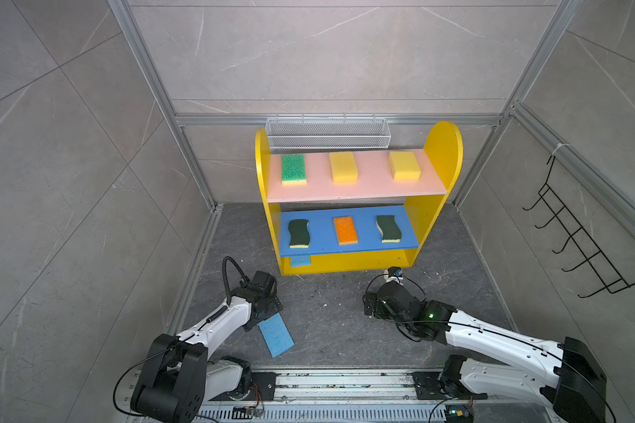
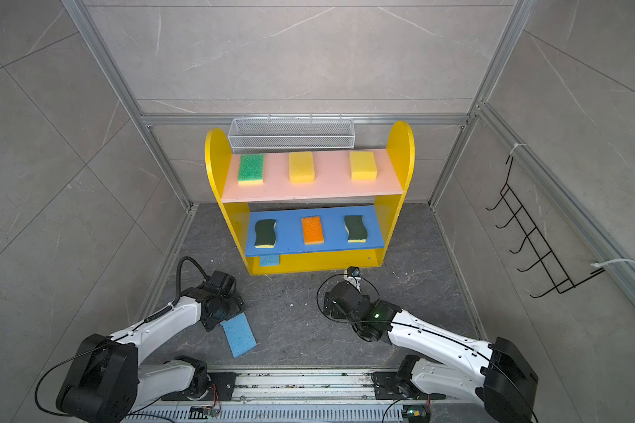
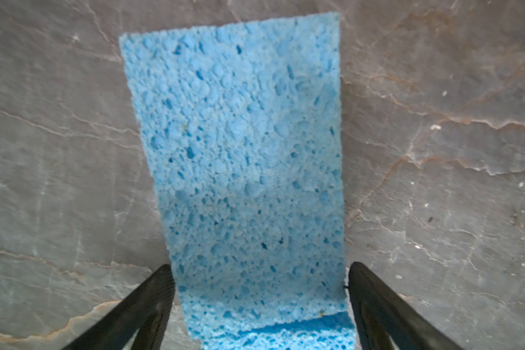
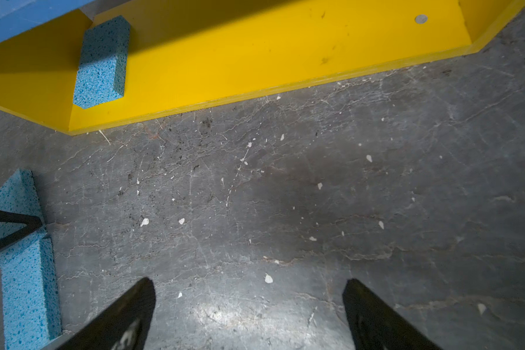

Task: Arrange cleaning sponges on a shelf
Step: Pick up the cleaning sponge from the middle-left of the table.

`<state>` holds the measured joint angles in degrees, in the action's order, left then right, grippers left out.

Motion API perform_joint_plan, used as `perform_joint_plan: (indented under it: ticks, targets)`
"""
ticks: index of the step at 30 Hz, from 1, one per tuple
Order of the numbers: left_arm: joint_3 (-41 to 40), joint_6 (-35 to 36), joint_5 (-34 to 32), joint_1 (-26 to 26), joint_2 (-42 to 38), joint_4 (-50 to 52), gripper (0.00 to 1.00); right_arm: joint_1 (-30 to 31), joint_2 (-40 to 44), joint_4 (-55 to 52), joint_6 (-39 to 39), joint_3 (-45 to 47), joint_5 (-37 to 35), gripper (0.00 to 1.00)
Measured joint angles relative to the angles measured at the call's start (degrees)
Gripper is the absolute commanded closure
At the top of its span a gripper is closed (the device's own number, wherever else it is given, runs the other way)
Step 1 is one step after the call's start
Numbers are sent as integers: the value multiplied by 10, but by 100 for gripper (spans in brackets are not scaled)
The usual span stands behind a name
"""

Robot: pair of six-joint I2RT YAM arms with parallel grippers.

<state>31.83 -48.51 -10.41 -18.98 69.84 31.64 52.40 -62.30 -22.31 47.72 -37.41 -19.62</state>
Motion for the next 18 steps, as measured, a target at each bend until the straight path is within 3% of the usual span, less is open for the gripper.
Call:
perform_joint_plan:
  ticks: [11, 18]
  targets:
    - [7, -10, -5, -7, 24, 1, 4, -3, 3, 2, 0, 9, 6, 1]
    - [12, -16, -26, -20, 37, 2, 17, -9, 7, 2, 0, 14, 8, 1]
